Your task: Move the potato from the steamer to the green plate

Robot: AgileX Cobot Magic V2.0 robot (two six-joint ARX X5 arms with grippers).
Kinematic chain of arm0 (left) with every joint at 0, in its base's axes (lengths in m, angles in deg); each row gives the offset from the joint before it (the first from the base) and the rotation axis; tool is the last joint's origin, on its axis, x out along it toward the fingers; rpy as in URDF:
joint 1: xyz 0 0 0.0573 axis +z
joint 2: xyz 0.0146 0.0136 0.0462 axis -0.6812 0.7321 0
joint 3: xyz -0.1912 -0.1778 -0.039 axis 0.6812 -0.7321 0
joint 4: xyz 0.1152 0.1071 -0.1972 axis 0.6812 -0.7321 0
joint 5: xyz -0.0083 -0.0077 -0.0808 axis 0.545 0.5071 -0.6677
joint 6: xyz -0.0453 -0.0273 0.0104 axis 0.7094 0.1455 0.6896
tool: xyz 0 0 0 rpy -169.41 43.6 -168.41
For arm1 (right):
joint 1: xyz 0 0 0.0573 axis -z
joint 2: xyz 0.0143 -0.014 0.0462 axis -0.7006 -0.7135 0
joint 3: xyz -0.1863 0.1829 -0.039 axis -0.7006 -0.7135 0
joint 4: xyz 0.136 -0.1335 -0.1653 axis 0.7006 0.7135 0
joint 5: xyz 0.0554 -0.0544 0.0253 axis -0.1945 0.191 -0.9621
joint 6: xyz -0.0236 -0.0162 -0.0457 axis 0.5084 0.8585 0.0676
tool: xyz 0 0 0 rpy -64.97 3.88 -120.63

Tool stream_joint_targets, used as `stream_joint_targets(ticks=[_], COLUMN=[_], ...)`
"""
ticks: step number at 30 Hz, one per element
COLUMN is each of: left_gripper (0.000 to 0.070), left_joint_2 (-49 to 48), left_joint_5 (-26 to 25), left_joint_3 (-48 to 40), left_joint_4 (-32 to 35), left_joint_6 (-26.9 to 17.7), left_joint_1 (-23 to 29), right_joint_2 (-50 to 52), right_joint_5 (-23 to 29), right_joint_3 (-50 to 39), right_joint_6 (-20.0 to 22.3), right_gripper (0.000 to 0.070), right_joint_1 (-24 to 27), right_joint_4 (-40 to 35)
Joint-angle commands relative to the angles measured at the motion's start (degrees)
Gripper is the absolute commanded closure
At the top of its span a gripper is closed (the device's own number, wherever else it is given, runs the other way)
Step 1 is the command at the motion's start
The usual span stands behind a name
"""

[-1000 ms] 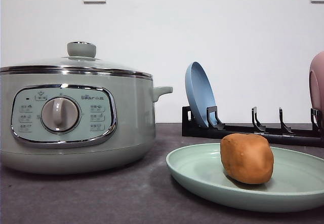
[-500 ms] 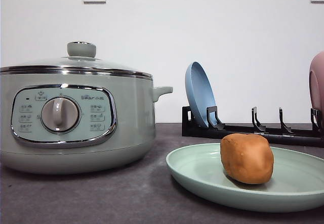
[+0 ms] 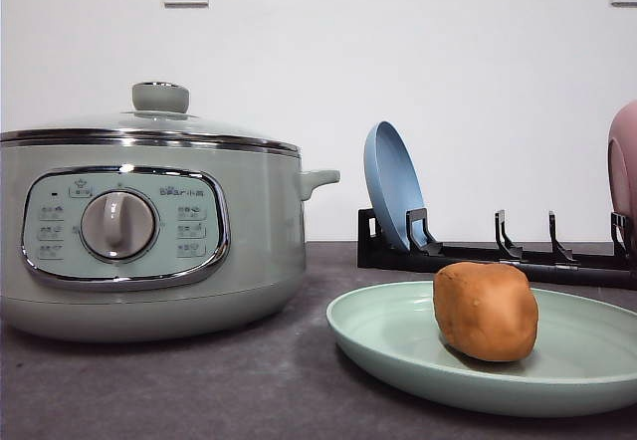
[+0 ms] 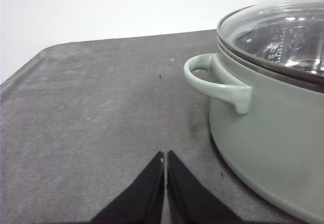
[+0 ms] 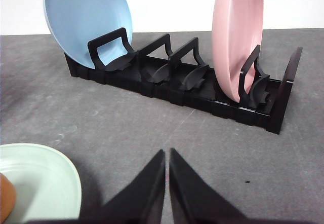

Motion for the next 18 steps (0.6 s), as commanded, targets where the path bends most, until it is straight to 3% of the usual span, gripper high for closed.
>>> stream_joint_targets(ticks=[1,18], left_gripper=[0.0700,0.0700], left_joint_2=[-0.11,-0.11], left_joint_5=[0.13,0.13], left_joint_3=[-1.18,-1.18], left_joint_4=[-0.46,-0.46], left_joint_6=[0.35,0.35], left_joint_1=[0.15,0.15], right_joint_2=[0.17,0.17], right_joint_5=[-0.04,-0.04], right_joint_3=[-0.28,-0.28], right_joint_6=[0.44,0.44], right_gripper=[0.0700,0.0700], right_joint_1=[0.04,0.04], right_joint_4=[-0.20,-0.20])
